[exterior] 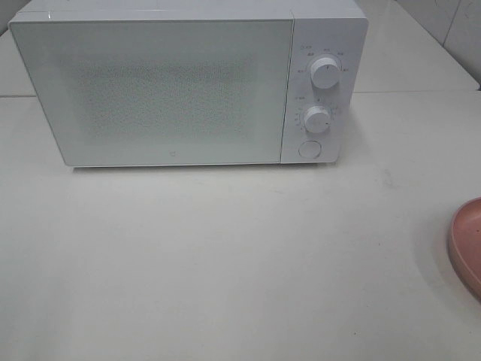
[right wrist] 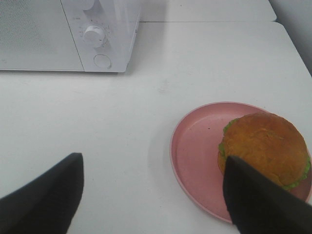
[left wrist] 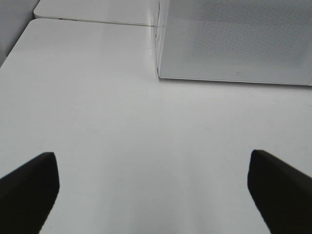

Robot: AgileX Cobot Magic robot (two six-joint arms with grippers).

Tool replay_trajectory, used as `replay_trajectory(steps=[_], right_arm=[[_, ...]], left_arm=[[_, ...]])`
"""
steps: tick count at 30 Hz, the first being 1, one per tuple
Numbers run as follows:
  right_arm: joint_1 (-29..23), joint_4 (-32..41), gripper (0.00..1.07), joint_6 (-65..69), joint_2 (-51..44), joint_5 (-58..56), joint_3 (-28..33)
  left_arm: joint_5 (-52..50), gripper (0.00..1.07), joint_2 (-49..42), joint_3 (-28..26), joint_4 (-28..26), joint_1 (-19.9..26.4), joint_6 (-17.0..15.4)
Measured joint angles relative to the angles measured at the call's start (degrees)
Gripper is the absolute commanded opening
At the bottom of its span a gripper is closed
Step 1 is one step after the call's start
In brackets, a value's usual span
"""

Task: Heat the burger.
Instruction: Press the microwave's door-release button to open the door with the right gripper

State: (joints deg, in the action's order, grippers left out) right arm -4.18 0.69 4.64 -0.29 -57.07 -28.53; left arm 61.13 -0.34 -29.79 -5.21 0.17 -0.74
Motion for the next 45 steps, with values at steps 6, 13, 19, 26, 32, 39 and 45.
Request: replay_trajectory(steps=[6,13,19,26,32,39,45], right_arm=[[0.0,0.06,0.76,0.0,0.06,1.6,-0.69],[0.0,0.06,0.76,0.0,5.67,9.63,-1.49],[0.0,0.06,0.76,0.0,12.49,15.76,-1.6],[0.0,0.06,0.76,0.0,17.82,21.03,-1.6],[0.0,0.06,0.76,0.0,23.2,25.84,-1.66],[0.0,0.06,0.76,0.0,28.88,29.97,-1.66],[0.0,0.06,0.76,0.0,34.84,34.55,-1.66]], left_arm=[[0.0,0.98,0.0,0.0,0.0,0.0,0.0],[0.06,0.98,0.0,0.0,0.0,0.0,0.0],[0.06,0.98,0.0,0.0,0.0,0.0,0.0],[0.06,0.98,0.0,0.0,0.0,0.0,0.0],[0.11,0.98,0.0,0.0,0.0,0.0,0.0],[0.11,0.98,0.0,0.0,0.0,0.0,0.0],[0.11,0.98,0.0,0.0,0.0,0.0,0.0]])
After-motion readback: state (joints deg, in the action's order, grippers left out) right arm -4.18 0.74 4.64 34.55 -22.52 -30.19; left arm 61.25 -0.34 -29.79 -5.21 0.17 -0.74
